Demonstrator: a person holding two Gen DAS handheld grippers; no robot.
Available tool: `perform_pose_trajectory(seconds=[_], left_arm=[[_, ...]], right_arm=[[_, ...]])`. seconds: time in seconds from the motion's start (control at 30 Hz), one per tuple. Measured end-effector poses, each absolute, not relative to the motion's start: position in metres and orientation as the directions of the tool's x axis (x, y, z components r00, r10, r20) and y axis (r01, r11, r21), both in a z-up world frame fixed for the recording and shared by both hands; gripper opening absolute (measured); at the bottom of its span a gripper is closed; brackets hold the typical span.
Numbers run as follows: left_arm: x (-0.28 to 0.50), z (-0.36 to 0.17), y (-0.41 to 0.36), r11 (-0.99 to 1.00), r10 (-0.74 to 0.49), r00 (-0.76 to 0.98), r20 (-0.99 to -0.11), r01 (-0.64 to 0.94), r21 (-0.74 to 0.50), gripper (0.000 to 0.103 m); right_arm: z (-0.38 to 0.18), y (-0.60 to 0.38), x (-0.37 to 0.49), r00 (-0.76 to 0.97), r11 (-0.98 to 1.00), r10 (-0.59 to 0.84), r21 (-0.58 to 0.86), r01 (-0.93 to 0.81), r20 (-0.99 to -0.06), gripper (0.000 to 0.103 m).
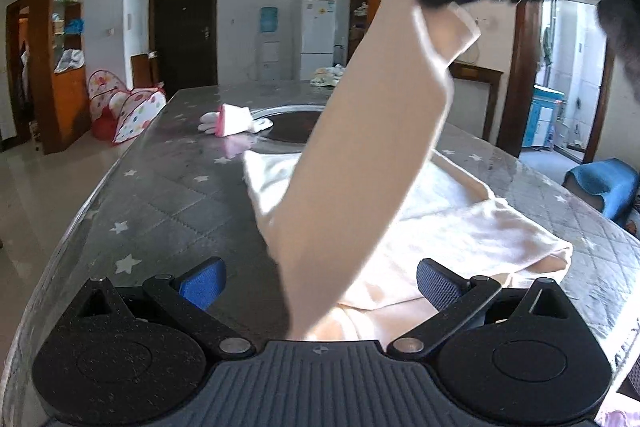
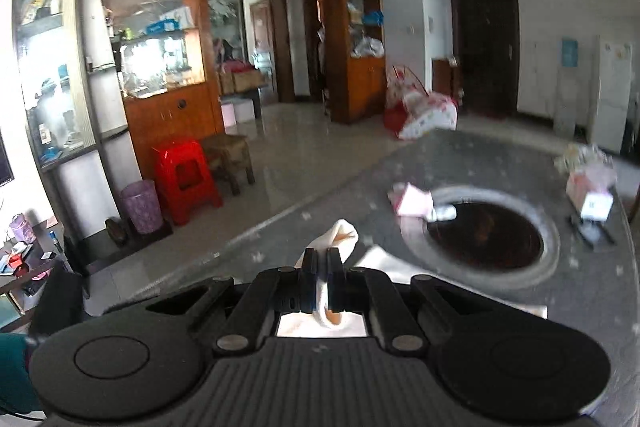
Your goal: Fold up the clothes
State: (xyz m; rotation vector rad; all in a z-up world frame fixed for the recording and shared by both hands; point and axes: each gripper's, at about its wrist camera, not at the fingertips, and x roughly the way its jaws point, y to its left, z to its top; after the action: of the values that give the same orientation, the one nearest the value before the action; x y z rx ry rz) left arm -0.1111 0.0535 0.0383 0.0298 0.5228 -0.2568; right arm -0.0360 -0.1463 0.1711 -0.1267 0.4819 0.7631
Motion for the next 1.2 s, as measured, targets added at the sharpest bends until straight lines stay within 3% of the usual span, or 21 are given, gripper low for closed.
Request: perform_pose_trajectory(seconds=[0.17, 0.6, 0.8, 0.87, 0.9, 1.2], left_arm=[[-0.109, 0.032, 0.057, 0.971, -0.221, 0.829, -0.513, 0.234, -0.04, 0.103], [-0.111, 0.029, 0.068, 0.969, -0.209, 0.791, -0.575, 0.248, -0.01, 0.103], [-0.107, 0.05, 0.069, 0.934, -0.344, 0.748, -0.567, 0.336, -0.124, 0.103], [-0.103, 0.057, 0.068, 0.915, -0.397, 0.731, -0.555, 0.366, -0.171, 0.103], [-0.099, 0.058, 0.064, 0.906, -0.417, 0.723, -0.551, 0.375, -0.194, 0.103], [-0.06, 0.04, 0.03, 0.883, -0.46, 0.676, -0.576, 0.417, -0.215, 0.103]], right_arm=[[0.16, -0.167, -0.038, 0.65, 0.768, 0.581, 0.065, -0.637, -0.49, 0.004], [0.053, -0.231, -0.031, 0.606, 0.907, 0.338, 0.076, -0.415, -0.72, 0.006], [0.055, -0.23, -0.033, 0.621, 0.892, 0.374, 0.085, -0.443, -0.689, 0.01], [0.052, -0.22, -0.032, 0.615, 0.878, 0.4, 0.091, -0.47, -0.679, 0.027], [0.05, -0.215, -0.031, 0.612, 0.873, 0.408, 0.092, -0.479, -0.677, 0.031], [0.024, -0.201, -0.016, 0.573, 0.86, 0.431, 0.126, -0.494, -0.697, 0.031]])
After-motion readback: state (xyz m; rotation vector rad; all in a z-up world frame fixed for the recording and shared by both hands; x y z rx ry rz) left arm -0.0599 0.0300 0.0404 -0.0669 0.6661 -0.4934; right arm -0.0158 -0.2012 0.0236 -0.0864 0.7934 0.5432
